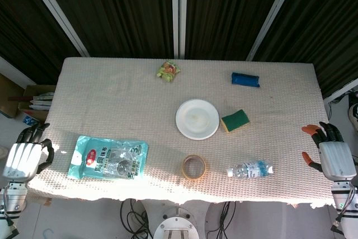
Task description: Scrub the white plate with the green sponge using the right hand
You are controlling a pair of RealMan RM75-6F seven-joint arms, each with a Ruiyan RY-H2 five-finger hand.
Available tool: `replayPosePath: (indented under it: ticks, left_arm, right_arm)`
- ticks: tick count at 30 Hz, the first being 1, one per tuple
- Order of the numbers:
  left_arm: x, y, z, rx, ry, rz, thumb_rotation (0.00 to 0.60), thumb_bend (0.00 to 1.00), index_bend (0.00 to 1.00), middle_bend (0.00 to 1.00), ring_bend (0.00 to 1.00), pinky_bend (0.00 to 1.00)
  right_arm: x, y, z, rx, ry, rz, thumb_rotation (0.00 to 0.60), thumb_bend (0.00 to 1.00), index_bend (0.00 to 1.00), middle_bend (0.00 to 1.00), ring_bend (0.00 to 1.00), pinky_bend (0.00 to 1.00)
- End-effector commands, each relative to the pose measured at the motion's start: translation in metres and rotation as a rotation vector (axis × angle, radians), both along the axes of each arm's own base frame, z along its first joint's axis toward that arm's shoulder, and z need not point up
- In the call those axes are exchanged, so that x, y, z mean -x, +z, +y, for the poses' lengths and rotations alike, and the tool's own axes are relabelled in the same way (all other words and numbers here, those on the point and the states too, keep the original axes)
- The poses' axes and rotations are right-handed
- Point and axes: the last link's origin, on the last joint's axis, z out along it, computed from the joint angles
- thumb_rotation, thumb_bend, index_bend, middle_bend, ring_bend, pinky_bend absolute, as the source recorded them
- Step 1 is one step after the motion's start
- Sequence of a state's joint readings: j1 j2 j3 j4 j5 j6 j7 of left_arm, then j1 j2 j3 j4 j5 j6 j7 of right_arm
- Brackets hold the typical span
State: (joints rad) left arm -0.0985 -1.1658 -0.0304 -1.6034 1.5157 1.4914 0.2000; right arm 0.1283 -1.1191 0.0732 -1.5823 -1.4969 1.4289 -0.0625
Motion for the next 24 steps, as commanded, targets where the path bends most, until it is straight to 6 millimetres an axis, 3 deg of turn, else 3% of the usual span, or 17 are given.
replayPosePath:
  ticks: [1,7,10,17,20,24]
  left_arm:
    - [0.001,-0.001,0.0,0.001,0.004,-0.001,0.6,0.05,0.22,0.14,0.11,0.17]
    - [-0.001,0.004,0.0,-0.013,-0.006,0.006,0.6,0.05,0.22,0.14,0.11,0.17]
    - [-0.003,0.004,0.0,-0.012,-0.015,0.001,0.6,0.05,0.22,0.14,0.11,0.17]
    - [-0.008,0.002,-0.003,-0.004,-0.025,-0.004,0.6,0.05,0.22,0.14,0.11,0.17]
    - [-0.009,0.0,-0.005,0.002,-0.017,-0.006,0.6,0.05,0.22,0.14,0.11,0.17]
    - [-0.008,0.001,-0.006,0.005,0.0,-0.001,0.6,0.05,0.22,0.14,0.11,0.17]
  right_arm:
    - [-0.004,-0.005,-0.006,-0.02,0.014,0.006,0.6,0.16,0.25,0.22,0.09,0.12]
    - [-0.012,-0.01,-0.021,-0.052,0.041,-0.002,0.6,0.16,0.25,0.21,0.09,0.12]
    - [-0.016,-0.018,-0.041,-0.111,0.043,-0.012,0.6,0.16,0.21,0.18,0.08,0.12]
    - [-0.034,-0.066,-0.115,-0.307,0.06,0.028,0.6,0.16,0.14,0.09,0.01,0.05]
    - [-0.041,-0.094,-0.134,-0.388,0.07,0.059,0.6,0.16,0.13,0.04,0.0,0.0]
    - [-0.045,-0.119,-0.152,-0.429,0.092,0.086,0.6,0.16,0.14,0.05,0.0,0.0]
